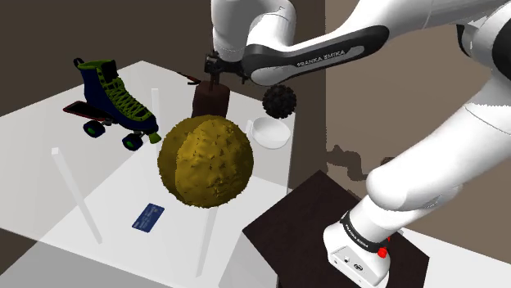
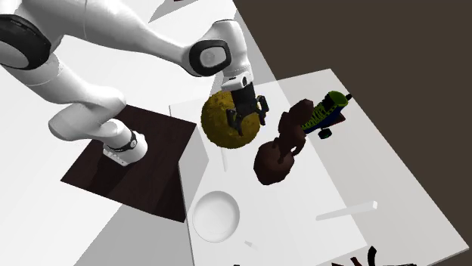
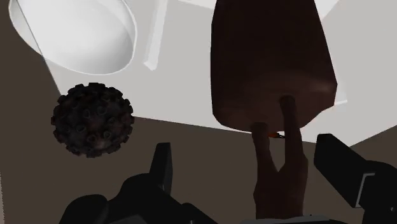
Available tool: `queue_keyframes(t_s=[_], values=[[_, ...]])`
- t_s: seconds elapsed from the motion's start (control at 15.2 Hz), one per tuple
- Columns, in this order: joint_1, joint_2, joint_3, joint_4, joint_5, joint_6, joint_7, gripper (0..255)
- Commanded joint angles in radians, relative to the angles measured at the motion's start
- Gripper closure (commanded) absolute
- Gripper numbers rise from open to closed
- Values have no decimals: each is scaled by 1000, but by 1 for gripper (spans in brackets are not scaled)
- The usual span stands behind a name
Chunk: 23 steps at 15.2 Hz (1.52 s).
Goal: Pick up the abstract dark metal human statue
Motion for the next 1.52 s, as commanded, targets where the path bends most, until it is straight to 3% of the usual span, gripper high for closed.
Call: queue_keyframes(t_s=[0.0, 0.2, 0.4, 0.99, 1.06, 1.45], values=[[2, 132, 32, 110, -163, -89, 158, 0], [79, 280, 4, 256, -327, -218, 307, 0], [165, 398, -42, 400, -444, -328, 404, 0], [177, 435, -63, 356, -489, -297, 474, 0], [177, 437, -64, 358, -489, -297, 473, 255], [180, 440, -64, 362, -490, -299, 473, 255]])
